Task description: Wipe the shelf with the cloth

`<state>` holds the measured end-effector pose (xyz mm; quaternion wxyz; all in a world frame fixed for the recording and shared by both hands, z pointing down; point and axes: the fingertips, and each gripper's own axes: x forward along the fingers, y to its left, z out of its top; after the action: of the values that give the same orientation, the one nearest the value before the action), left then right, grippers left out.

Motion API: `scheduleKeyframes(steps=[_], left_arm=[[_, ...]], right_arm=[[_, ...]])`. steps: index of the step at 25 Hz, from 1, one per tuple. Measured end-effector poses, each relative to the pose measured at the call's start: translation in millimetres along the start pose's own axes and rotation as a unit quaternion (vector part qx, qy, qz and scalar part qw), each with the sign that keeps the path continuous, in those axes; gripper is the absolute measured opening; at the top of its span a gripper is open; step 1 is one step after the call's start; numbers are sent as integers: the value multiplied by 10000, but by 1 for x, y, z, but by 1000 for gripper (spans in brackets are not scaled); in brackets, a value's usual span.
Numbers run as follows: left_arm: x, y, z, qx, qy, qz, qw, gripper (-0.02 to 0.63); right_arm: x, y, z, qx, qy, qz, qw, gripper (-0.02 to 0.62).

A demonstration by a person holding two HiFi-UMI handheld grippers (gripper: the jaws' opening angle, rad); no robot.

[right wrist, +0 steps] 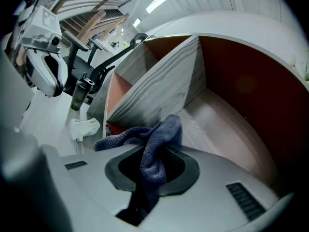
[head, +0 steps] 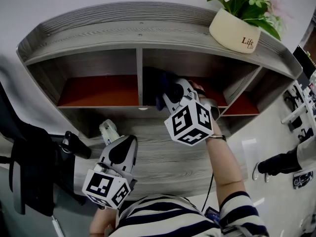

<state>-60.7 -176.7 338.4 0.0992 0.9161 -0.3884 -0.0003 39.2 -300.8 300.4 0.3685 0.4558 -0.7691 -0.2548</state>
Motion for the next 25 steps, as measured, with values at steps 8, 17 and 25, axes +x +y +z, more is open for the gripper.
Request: scheduleKeyframes(steps=[8,17,25], left_arm=[[10,-9,-2,-15,45,-232,9997,22],[17,-18,-4,-35,70,-454,9989,21],[22,-24,-6,-46,125,-579,9982,21]], right_arm=[[-16,-18,-32,-182,496,-466,9975,66],[-34,-36,-69,-472,1143,-864,9886,66],[-49,-52,-96,-729,1669,-1235,9755,66]])
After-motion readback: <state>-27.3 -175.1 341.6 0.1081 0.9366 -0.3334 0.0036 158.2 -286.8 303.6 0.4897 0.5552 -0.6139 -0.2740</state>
